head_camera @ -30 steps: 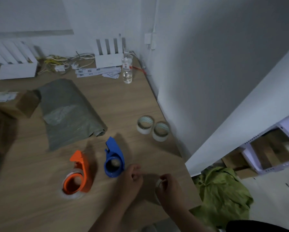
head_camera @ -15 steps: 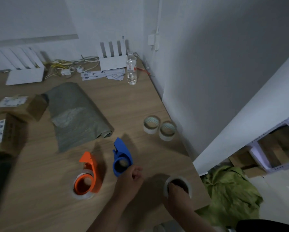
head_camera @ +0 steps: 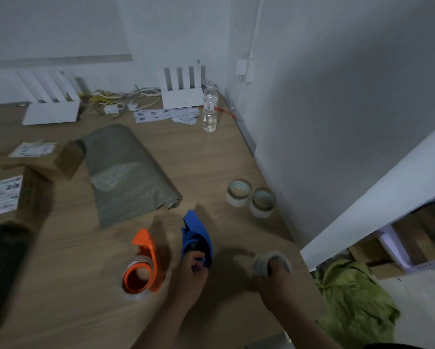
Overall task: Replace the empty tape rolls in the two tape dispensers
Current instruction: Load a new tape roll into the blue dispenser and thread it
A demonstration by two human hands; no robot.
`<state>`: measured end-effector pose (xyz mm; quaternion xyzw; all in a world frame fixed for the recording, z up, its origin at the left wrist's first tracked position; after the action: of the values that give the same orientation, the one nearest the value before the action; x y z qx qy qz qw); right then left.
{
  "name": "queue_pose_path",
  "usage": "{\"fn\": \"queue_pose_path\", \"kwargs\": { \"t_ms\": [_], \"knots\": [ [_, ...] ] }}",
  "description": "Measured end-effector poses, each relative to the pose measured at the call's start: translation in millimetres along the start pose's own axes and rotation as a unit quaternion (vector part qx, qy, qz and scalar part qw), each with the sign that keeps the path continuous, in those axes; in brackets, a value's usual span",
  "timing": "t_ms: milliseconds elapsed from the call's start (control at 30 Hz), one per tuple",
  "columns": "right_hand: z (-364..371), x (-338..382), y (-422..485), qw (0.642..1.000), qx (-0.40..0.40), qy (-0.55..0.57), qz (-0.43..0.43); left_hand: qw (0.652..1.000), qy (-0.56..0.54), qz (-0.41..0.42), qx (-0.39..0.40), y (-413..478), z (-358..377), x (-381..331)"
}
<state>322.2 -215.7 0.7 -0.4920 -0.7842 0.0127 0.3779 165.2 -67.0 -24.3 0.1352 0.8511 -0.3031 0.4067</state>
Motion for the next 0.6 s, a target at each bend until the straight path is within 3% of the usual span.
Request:
{"fn": "queue_pose_path", "kwargs": {
  "t_ms": [133,333,600],
  "knots": [
    [-5.5,20.2,-1.6,0.996,-0.039,0.073,-0.019,0.998,0.023,-0.008,-0.053,8.1,-11.4,9.3],
    [-15.5,41.0,-10.4,0.990,-0.035,0.118,-0.062,0.993,0.002,-0.041,-0.110,26.0,-15.9,20.7],
    [-4.3,36.7,-2.0,0.983,-0.001,0.182,-0.033,0.988,-0.007,-0.125,-0.091,48.0,-10.0,20.0]
  ]
}}
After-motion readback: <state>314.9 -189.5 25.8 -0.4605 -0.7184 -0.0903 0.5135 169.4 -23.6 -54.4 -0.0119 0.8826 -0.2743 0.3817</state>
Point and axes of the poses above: each hand's wrist, its own y-axis towards the middle knuckle, its own z-axis out of the palm, x = y × z, the point moved 2 cm from there along y, towards the middle knuckle, and after that the axes turned 1 degree about -y, right-handed, at the moved point
